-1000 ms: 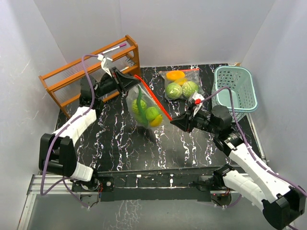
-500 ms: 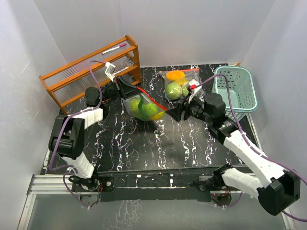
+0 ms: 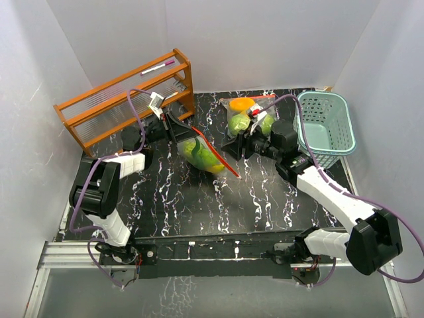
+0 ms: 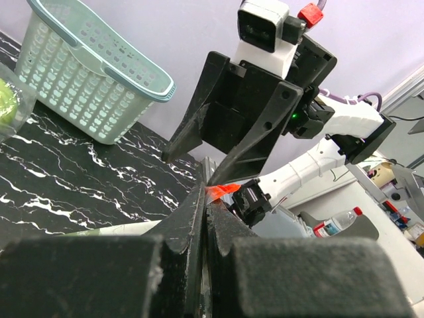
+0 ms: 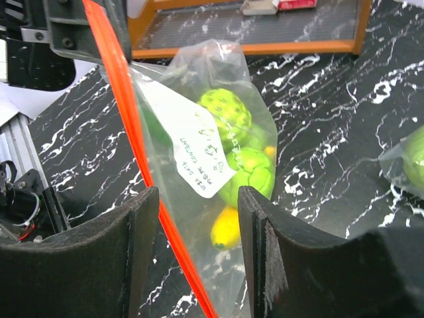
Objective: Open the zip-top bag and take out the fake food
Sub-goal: Unzip the zipper food storage bag at the center of the board, then open the zipper of the food storage bag at the center of the board.
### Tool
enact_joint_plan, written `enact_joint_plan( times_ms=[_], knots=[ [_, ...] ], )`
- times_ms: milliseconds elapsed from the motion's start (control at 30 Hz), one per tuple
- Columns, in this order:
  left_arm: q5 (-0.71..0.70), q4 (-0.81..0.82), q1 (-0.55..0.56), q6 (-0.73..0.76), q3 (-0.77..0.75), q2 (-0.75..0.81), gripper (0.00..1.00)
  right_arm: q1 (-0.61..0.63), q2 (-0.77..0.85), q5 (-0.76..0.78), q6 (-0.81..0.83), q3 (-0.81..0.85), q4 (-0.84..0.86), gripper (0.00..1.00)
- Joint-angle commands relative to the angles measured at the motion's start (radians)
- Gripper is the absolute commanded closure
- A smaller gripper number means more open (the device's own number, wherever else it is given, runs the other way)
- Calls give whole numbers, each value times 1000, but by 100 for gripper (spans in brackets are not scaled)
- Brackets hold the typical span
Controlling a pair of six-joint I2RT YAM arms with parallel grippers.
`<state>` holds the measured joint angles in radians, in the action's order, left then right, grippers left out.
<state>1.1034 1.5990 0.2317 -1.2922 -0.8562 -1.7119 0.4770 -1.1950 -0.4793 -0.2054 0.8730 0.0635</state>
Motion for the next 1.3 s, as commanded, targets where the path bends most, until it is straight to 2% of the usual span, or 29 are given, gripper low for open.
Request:
enact_joint_plan(
  times_ms=[0,400,767,1033,1267],
  knots=[
    [2,169,0,26,0,-9,100,13,29,-50,-29,-8,122,43],
    [-3,186,1,12,-12,-22,100,50,32,-31,-58,-112,162,41],
    [2,188,1,12,-9,-6,100,50,46,98,-42,-144,143,41],
    [1,190,1,11,-7,-7,100,51,78,90,-35,-93,116,41],
    [-1,189,0,13,-6,-4,100,51,39,69,-43,-125,134,41]
  ],
)
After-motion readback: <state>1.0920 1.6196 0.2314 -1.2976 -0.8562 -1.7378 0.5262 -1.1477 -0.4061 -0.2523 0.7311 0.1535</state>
